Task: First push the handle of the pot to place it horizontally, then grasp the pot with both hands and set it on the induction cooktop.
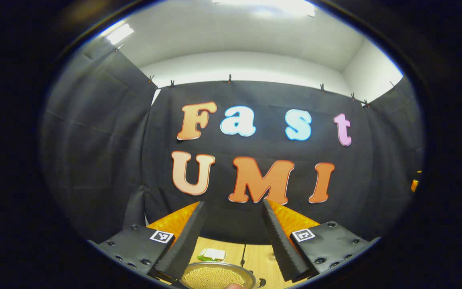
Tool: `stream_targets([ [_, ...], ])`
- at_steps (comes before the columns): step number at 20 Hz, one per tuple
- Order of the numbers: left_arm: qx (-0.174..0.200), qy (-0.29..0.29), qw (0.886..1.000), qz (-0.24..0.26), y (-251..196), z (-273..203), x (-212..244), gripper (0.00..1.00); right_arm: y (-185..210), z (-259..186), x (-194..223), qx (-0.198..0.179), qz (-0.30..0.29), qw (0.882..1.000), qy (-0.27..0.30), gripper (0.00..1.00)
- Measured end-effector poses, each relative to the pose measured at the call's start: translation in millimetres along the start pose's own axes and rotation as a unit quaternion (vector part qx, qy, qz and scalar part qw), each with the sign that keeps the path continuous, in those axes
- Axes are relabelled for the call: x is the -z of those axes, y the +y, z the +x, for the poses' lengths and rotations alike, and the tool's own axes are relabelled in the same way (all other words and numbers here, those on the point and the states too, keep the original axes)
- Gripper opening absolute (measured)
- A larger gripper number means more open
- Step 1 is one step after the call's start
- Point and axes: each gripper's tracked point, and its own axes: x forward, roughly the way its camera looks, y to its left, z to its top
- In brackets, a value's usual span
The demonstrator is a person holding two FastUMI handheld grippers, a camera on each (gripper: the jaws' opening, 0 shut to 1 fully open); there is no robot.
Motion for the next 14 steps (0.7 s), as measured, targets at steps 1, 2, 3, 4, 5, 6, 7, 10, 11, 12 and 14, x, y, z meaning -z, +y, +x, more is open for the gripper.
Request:
stream_targets([
  [1,0.001,-0.016,1.0,-0.002,0,-3,-16,0.92,1,0,-11,0.002,0.0,1.0,-0.006,0.97],
  [2,0.006,-0.027,1.0,-0.007,-2,-3,-29,0.94,4,-1,-17,0.005,0.0,1.0,-0.009,0.97],
  [3,0.013,-0.035,0.999,-0.014,-5,-6,-42,0.93,5,-1,-25,0.007,-0.001,1.0,-0.013,0.97],
  [4,0.018,-0.045,0.999,-0.02,-4,-7,-55,0.93,5,-1,-33,0.012,-0.002,1.0,-0.017,0.95],
  [5,0.02,-0.054,0.998,-0.021,1,-4,-66,0.95,6,-1,-40,0.016,-0.003,1.0,-0.022,0.93],
  [6,0.023,-0.063,0.998,-0.022,5,-3,-74,0.96,6,-1,-49,0.022,-0.004,0.999,-0.026,0.97],
  [7,0.026,-0.07,0.997,-0.023,8,-1,-81,0.95,7,0,-55,0.025,-0.005,0.999,-0.03,0.95],
  [10,0.035,-0.089,0.995,-0.026,17,1,-97,0.96,8,-7,-74,0.032,0.001,0.999,-0.038,0.95],
  [11,0.036,-0.098,0.994,-0.025,19,-3,-105,0.96,12,-7,-81,0.031,0.002,0.999,-0.044,0.95],
  [12,0.039,-0.107,0.993,-0.021,20,-6,-113,0.96,19,-6,-88,0.031,0.001,0.998,-0.05,0.95],
  [14,0.043,-0.122,0.992,-0.008,26,-7,-120,0.93,27,-6,-96,0.03,-0.003,0.998,-0.06,0.95],
])
